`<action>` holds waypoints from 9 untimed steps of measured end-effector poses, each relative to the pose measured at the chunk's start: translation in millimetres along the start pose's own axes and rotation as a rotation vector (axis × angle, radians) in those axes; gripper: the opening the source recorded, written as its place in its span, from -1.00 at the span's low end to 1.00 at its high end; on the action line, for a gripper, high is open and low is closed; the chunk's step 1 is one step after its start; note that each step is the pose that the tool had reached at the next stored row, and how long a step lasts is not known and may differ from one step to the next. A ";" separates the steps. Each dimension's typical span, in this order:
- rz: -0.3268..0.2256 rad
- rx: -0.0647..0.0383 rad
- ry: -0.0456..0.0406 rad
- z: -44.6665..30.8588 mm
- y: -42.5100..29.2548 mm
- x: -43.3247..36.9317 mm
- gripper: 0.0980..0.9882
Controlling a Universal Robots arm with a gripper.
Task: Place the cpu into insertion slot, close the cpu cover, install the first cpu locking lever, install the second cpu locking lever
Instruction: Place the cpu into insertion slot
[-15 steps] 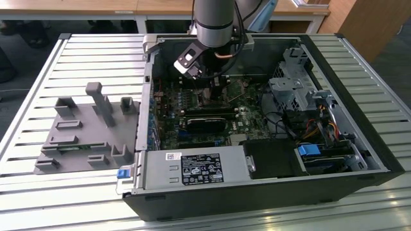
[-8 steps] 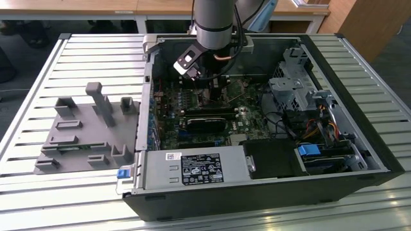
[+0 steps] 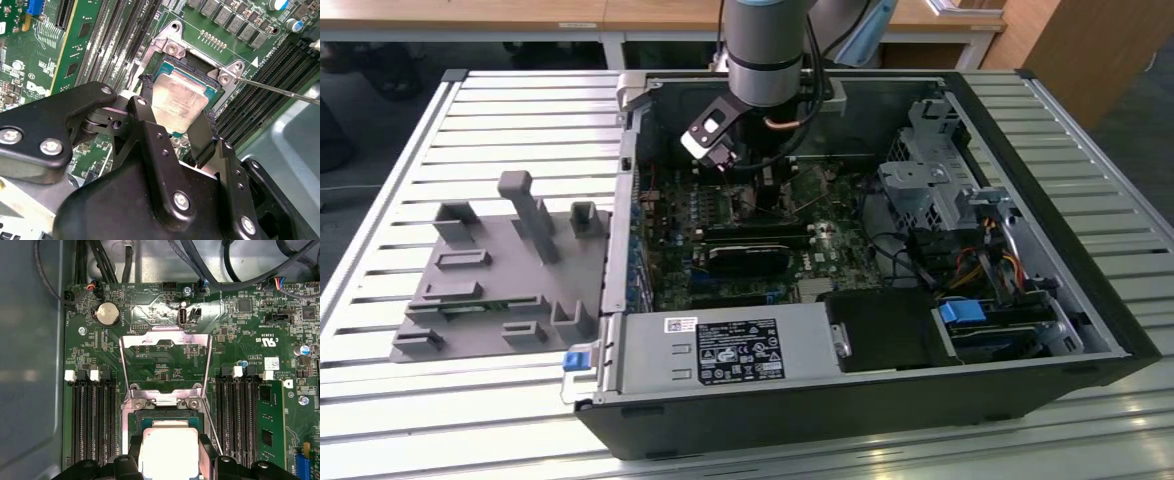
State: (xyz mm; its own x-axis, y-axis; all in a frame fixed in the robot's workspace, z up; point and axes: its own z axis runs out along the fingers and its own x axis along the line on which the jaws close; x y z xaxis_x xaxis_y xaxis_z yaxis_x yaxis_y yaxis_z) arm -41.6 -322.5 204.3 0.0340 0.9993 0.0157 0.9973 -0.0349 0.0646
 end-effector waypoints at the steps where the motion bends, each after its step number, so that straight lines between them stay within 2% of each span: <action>1: 0.000 0.000 0.0000 0.5 0.0 0.0 -0.03; 9: 0.001 0.002 -0.0002 3.6 0.4 0.7 -0.03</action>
State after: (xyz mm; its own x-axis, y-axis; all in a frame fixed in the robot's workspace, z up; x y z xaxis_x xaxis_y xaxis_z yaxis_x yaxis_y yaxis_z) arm -41.0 -321.8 200.7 0.0347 0.9993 0.0155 0.9974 -0.0356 0.0628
